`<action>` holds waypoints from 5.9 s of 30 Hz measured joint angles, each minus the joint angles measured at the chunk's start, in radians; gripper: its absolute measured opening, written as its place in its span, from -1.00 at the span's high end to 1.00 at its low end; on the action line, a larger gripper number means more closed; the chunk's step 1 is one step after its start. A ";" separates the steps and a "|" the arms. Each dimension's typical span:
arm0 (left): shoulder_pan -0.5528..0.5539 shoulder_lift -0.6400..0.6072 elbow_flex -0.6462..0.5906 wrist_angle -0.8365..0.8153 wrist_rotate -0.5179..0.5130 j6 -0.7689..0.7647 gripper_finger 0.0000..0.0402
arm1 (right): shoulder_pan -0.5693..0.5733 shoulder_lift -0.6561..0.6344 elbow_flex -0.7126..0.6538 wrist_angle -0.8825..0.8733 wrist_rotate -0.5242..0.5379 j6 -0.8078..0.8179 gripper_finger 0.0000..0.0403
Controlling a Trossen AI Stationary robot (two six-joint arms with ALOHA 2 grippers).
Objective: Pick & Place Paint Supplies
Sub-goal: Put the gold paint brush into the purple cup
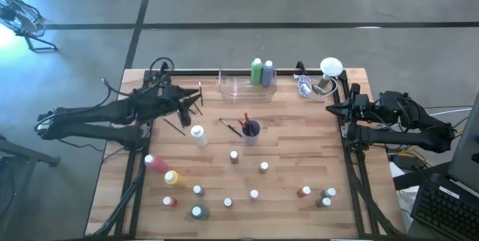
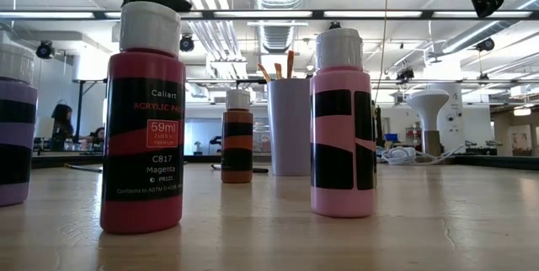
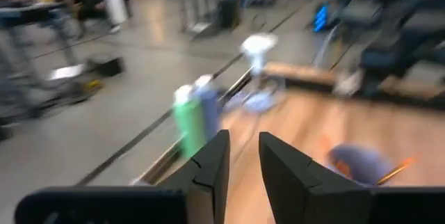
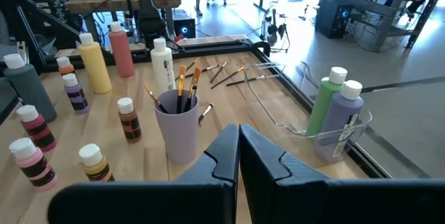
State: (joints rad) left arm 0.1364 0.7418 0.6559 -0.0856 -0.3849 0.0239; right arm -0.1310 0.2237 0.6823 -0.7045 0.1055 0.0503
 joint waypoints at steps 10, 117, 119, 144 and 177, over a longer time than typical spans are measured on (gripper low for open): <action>0.001 0.034 0.054 -0.167 -0.133 0.060 0.45 | 0.000 0.000 0.000 0.000 0.000 -0.001 0.96; 0.726 0.946 0.527 -0.869 0.246 -0.417 -0.26 | 0.000 0.000 0.000 0.000 0.000 0.001 0.96; 0.727 0.924 0.491 -0.830 0.244 -0.430 -0.26 | 0.000 0.000 0.000 0.000 0.000 0.000 0.96; 0.871 0.863 0.336 -0.561 0.342 -0.548 -0.22 | 0.000 0.000 0.000 0.000 0.000 0.000 0.96; 0.884 0.971 0.321 -0.472 0.318 -0.597 -0.14 | 0.000 0.000 0.000 0.000 0.000 0.000 0.96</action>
State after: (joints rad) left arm 1.0203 1.7126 0.9768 -0.5571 -0.0668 -0.5735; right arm -0.1310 0.2234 0.6823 -0.7045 0.1053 0.0502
